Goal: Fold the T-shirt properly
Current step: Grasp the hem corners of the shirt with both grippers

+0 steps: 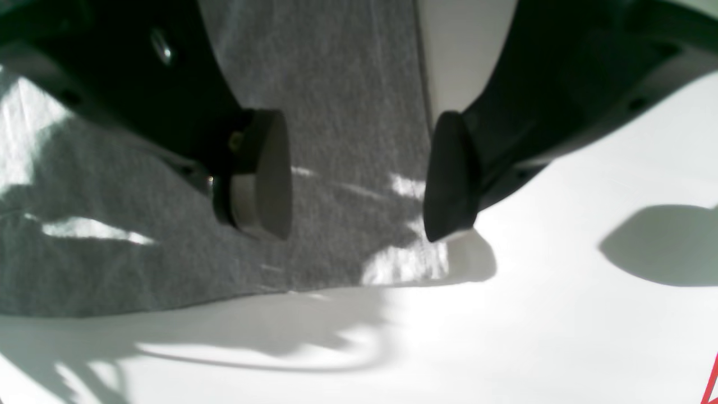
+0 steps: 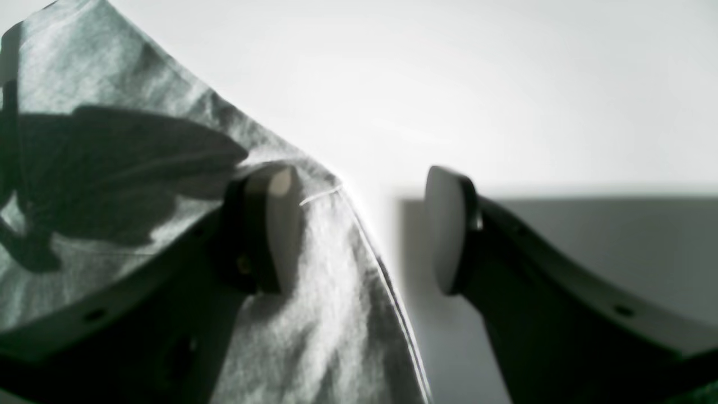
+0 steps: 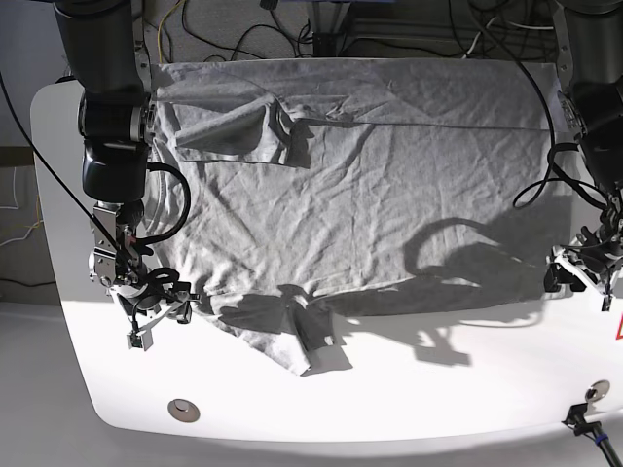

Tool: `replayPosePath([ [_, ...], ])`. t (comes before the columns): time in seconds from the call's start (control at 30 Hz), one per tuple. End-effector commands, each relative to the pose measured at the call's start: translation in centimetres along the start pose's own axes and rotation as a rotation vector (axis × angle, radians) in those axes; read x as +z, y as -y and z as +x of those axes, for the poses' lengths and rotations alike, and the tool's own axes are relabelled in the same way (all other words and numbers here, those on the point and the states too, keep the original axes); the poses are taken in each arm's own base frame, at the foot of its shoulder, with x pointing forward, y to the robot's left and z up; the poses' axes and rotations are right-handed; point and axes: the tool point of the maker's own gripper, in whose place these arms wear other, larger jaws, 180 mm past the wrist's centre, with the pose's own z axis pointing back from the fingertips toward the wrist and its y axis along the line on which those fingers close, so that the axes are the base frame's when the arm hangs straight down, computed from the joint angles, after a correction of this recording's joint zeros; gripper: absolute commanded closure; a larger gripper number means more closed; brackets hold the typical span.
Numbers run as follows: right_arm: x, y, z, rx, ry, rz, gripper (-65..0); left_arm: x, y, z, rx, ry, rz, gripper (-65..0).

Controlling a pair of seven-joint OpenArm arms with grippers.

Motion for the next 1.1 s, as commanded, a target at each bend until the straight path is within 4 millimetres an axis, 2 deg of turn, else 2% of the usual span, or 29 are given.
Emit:
replayPosePath([
  [0.0,0.0,0.4,2.8,-0.012,0.072,0.000,-34.7,0.7,-1.1,2.3,-0.008,0.058,0.020,-34.9],
  [0.13,-0.3,0.2,1.8,-0.010,0.049,0.002,-34.7,0.8,-1.3,2.4,-0.008,0.059,0.023,-34.9],
  [0.23,-1.2,-1.9,0.1,0.029,0.006,0.035,-34.7,0.9,-1.4,2.4,-0.009,0.060,0.025,-34.9],
  [0.33,-1.7,-3.7,-0.3,0.034,0.001,0.064,-34.6,0.9,-1.4,2.3,-0.009,0.057,0.025,-34.9],
  [0.47,-2.1,-6.0,-0.7,0.024,-0.003,0.099,-34.6,1.0,-1.5,1.0,-0.009,0.035,0.026,-34.9],
  [0.57,-2.1,-6.1,-1.6,0.022,-0.013,0.102,-34.4,1.8,-2.6,-0.1,-0.010,0.014,0.046,-34.9],
  [0.73,-2.1,-5.7,-1.4,0.022,0.005,0.094,-34.1,2.2,-3.1,-0.1,-0.014,0.011,0.057,-34.9],
  [0.8,-2.0,-5.2,-1.9,0.020,0.009,0.087,-30.2,2.6,-3.8,0.0,-0.018,0.012,0.069,-34.9],
  [0.83,-1.9,-4.5,-1.9,0.022,0.016,0.075,-26.2,2.6,-3.8,0.1,-0.018,0.011,0.071,-34.9],
  [1.0,-1.8,-4.0,-2.0,0.020,0.021,0.064,0.0,2.7,-3.9,0.0,-0.019,0.010,0.072,-34.9],
  [1.07,-1.8,-4.0,-2.0,0.020,0.021,0.064,0.0,2.7,-3.9,0.0,-0.019,0.010,0.072,-34.9],
])
